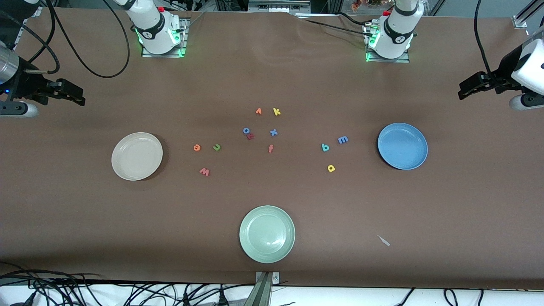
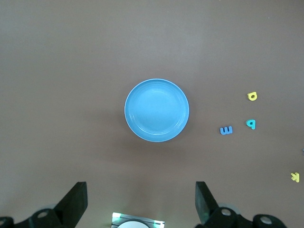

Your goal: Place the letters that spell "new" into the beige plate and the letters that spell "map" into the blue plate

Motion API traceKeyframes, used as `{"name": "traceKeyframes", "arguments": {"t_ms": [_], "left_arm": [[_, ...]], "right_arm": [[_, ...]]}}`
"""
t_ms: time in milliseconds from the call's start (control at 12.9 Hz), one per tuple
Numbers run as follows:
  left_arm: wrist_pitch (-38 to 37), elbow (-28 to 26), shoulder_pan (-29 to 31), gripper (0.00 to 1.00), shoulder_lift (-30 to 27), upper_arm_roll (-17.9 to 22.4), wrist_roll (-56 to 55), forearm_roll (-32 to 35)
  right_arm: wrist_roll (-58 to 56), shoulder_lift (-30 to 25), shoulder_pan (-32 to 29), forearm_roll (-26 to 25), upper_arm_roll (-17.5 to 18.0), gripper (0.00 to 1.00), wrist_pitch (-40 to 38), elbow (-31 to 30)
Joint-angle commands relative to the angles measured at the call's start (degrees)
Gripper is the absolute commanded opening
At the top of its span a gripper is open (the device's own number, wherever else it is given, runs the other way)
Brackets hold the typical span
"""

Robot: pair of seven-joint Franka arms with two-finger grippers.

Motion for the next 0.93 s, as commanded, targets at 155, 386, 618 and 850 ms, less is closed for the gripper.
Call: {"name": "traceKeyframes", "arguments": {"t_ms": [155,386,618,850], "left_arm": [[-0.57,1.49,0.00,1.00,0.64,-0.09,-0.09,-0.87],[-0.57,1.49,0.00,1.00,0.64,-0.18,-0.17,-0.96],[-0.57,1.58,-0.09,1.00,0.72,-0.18,-0.09,-1.05],[-0.74,1.49,0.09,1.00,0.64,-0.09,0.00,-1.22]], "right_arm": [[0.05,-0.38,-0.21,0.82,0.01,1.00,-0.55,0.07],[0.05,1.20,-0.21,0.74,0.01,1.00,-0.64,0.25],[-0.73,4.43,0.13,0.47,0.18,1.00,-0.54,0.68],[-0.91,8.29,0.14,0.91,0.18,1.00,-0.63,1.56]]}}
